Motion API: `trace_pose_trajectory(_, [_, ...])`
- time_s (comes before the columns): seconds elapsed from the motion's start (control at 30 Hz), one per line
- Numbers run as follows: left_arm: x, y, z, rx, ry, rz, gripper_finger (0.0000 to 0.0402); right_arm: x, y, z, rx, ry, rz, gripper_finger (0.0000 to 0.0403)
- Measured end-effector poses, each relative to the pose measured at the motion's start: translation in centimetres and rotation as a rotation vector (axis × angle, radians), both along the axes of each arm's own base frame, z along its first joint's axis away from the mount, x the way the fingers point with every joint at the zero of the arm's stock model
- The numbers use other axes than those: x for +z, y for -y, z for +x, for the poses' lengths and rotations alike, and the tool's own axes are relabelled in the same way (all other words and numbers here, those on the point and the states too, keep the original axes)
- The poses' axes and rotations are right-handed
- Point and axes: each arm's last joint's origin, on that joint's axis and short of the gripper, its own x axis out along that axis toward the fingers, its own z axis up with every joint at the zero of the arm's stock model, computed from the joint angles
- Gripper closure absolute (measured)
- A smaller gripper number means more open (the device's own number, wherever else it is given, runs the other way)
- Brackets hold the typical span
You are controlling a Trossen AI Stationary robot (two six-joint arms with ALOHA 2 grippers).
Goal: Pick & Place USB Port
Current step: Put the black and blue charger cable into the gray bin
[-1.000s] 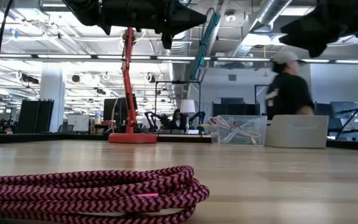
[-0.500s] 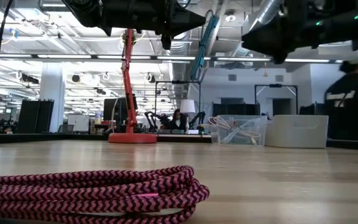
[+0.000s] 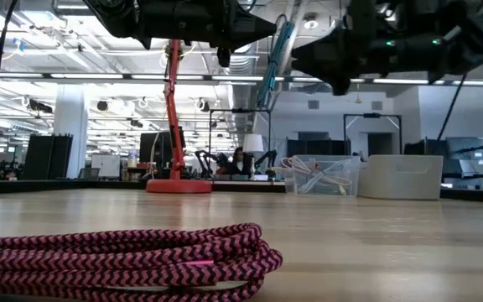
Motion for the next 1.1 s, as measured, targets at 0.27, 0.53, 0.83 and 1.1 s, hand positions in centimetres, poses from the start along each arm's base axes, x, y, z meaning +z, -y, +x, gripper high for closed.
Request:
trace_pose_trajectory(0.27, [0.0,0.0,0.0,0.000,0.000,0.000,0.0397,0.8,0.3,2.7,0.035,0.003,-0.032,0.0265])
trace_pose_trajectory(0.53, [0.0,-0.5,-0.1,0.011,-0.003,-0.001,0.0397,0.8,0.1,4.0,0.130,0.000,-0.013,0.0290])
trace_pose_trajectory(0.83, [0.0,-0.6,-0.1,0.016,0.001,0.000,0.0397,1.0,0.4,4.0,0.115,-0.003,-0.052,0.0332])
trace_pose_trajectory(1.1, [0.0,-0.6,-0.1,0.016,-0.003,-0.001,0.0397,0.9,0.5,3.9,0.106,-0.015,-0.069,0.0389])
